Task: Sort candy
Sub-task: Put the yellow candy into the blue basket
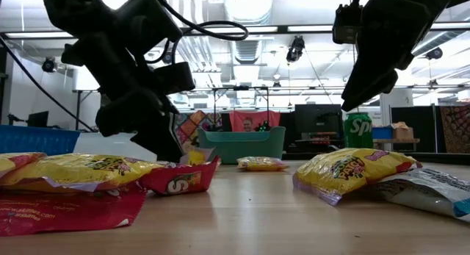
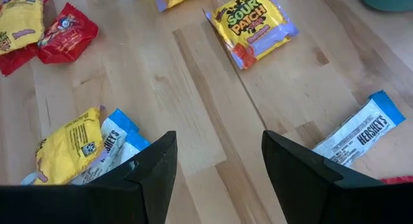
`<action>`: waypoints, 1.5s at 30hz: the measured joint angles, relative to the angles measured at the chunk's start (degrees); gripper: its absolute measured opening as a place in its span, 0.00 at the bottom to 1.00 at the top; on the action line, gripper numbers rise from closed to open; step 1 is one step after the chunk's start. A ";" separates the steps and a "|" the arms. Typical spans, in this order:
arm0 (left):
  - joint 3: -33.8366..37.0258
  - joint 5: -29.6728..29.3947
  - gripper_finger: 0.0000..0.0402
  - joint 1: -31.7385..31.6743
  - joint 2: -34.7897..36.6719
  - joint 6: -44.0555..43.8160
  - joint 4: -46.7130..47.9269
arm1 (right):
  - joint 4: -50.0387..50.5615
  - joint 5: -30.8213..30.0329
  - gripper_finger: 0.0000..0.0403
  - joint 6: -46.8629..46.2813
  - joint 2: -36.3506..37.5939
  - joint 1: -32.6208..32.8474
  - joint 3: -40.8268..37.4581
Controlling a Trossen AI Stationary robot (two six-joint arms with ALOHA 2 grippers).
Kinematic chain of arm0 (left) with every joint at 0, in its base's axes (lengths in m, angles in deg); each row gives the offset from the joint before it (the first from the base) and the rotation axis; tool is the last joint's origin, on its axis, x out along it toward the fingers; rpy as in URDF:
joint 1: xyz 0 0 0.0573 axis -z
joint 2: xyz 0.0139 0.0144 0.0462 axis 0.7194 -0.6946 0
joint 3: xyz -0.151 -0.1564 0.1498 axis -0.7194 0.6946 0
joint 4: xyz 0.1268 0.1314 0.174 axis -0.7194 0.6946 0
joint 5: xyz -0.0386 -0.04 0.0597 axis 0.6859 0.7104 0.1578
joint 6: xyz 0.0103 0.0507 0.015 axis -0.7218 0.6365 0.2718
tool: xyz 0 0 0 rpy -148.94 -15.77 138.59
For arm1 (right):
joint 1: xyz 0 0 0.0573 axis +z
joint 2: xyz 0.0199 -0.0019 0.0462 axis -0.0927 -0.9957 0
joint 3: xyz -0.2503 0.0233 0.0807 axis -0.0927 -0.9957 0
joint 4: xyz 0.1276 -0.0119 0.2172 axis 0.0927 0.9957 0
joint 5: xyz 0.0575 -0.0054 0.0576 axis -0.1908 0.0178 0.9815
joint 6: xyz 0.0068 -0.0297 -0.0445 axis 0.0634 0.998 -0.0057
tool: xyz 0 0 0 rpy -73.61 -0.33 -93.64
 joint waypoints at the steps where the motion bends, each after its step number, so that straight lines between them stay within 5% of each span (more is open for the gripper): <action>1: 0.03 0.16 0.02 0.09 0.26 0.00 0.08 | 0.01 0.00 0.54 0.00 0.00 -0.01 -0.07; 13: -4.58 1.17 0.00 0.18 11.65 2.18 9.24 | 0.01 -0.02 0.54 0.00 0.00 0.01 -0.30; 18: -13.20 4.10 0.00 1.75 16.77 -0.70 32.17 | 0.03 -0.04 0.54 0.00 0.00 -0.01 -0.45; 23: -22.99 9.89 0.00 4.40 18.31 -14.00 57.72 | -0.04 -0.13 0.54 0.53 0.00 0.00 -0.52; 27: -24.61 14.19 0.00 7.26 17.98 -21.59 66.99 | -0.32 -0.43 0.54 0.63 0.00 0.00 -0.54; 33: -18.93 21.13 0.00 11.61 15.79 -28.91 70.09 | -0.43 -1.48 0.54 1.35 0.00 -0.01 -0.54; 45: -13.44 21.85 0.10 12.52 10.96 -32.24 71.07 | -0.43 -1.44 0.54 1.84 0.00 0.01 -0.54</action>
